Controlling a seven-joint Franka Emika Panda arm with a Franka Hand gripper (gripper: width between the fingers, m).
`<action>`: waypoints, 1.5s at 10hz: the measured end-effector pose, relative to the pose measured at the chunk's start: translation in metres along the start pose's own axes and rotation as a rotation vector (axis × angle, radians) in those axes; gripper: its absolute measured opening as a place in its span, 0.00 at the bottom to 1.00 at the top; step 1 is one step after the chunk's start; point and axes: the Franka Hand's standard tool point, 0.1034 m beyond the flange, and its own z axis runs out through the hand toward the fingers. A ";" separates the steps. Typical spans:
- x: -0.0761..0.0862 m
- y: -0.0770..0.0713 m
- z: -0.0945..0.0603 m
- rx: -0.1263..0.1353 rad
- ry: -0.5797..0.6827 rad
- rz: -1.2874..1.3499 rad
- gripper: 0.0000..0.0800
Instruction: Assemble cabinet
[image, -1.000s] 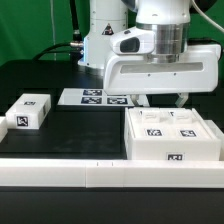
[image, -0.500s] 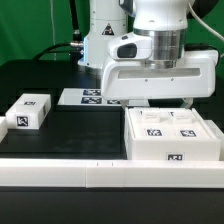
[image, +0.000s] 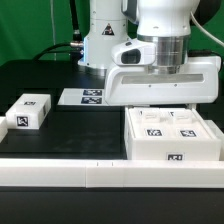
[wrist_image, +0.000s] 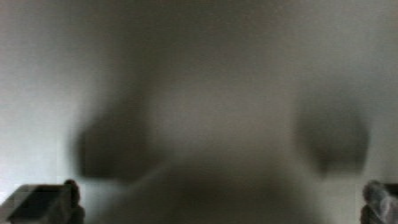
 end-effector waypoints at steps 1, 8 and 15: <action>-0.002 -0.001 0.001 0.001 0.009 -0.003 1.00; 0.002 0.010 0.000 -0.002 0.026 0.007 0.25; 0.001 0.008 -0.008 0.000 0.009 0.002 0.22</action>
Offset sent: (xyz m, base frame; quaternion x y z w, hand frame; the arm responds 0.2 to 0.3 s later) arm 0.0062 -0.0145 -0.0121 -0.0024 0.0207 0.0089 0.9997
